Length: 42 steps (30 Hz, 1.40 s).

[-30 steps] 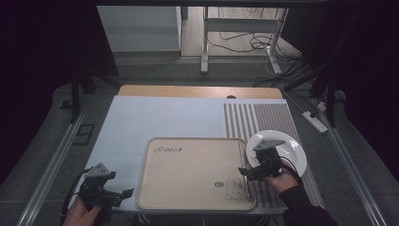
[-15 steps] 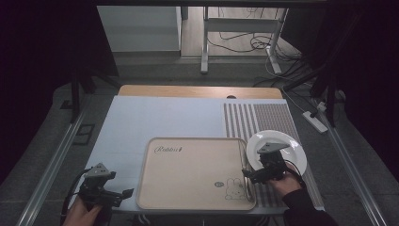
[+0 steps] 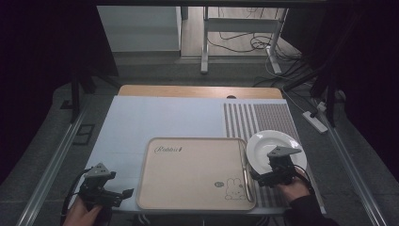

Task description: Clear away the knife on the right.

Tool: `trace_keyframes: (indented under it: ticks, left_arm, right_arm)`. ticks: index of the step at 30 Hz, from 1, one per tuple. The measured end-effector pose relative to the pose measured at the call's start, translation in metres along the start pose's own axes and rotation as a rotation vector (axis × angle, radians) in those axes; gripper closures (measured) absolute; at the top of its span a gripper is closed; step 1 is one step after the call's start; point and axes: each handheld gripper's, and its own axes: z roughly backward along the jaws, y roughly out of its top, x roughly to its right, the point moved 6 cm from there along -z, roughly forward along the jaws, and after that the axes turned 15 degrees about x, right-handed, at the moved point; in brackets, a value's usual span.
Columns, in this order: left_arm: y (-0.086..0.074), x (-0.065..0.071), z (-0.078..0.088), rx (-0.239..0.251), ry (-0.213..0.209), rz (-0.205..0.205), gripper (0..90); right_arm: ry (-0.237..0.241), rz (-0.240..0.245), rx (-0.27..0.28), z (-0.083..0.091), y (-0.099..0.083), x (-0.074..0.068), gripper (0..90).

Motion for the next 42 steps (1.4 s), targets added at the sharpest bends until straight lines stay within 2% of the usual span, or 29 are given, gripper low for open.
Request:
trace_keyframes:
  ticks: [24, 42]
  left_arm:
    - [0.0, 0.0, 0.0, -0.004, 0.002, -0.001, 1.1]
    - [0.0, 0.0, 0.0, -0.001, 0.0, 0.003, 1.1]
  right_arm:
    - [-0.072, -0.082, 0.021, 0.036, -0.025, 0.016, 0.0]
    - [-0.109, -0.115, 0.058, 0.057, -0.029, 0.019, 0.0]
